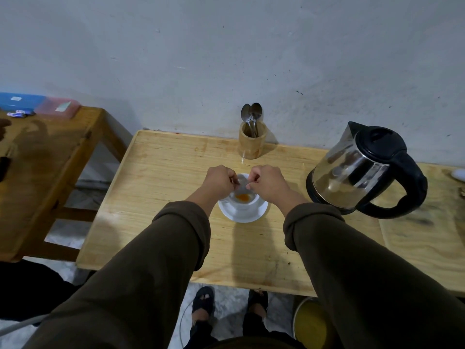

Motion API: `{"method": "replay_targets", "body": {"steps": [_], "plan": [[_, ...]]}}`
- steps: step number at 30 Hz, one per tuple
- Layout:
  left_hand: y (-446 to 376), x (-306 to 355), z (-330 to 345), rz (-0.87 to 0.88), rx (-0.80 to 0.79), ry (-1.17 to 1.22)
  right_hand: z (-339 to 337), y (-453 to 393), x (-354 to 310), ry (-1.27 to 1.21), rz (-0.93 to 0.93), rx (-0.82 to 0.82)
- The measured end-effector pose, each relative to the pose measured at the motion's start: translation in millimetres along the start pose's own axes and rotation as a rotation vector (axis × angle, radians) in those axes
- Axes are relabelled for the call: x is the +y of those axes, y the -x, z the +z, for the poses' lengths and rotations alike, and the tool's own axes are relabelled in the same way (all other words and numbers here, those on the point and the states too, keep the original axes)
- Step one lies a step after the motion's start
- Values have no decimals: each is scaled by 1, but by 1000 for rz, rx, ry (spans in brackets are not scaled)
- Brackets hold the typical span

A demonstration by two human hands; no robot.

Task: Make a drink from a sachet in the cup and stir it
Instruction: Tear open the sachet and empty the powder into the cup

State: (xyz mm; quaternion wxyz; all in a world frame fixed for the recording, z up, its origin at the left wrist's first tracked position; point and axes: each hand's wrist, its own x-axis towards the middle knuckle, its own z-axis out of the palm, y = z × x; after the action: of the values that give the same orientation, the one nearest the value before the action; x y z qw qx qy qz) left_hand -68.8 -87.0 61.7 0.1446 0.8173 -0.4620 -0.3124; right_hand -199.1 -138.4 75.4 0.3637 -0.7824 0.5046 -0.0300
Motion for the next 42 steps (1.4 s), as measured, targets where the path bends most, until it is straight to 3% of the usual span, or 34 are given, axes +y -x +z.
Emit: {"method": "replay_targets", "body": {"steps": [23,42], "plan": [[1,3,-5,12,25,89,0,-2,-1,119,-54,55],[7,2,-11,32,38,115,4,2,-6,-11,1,63]]}}
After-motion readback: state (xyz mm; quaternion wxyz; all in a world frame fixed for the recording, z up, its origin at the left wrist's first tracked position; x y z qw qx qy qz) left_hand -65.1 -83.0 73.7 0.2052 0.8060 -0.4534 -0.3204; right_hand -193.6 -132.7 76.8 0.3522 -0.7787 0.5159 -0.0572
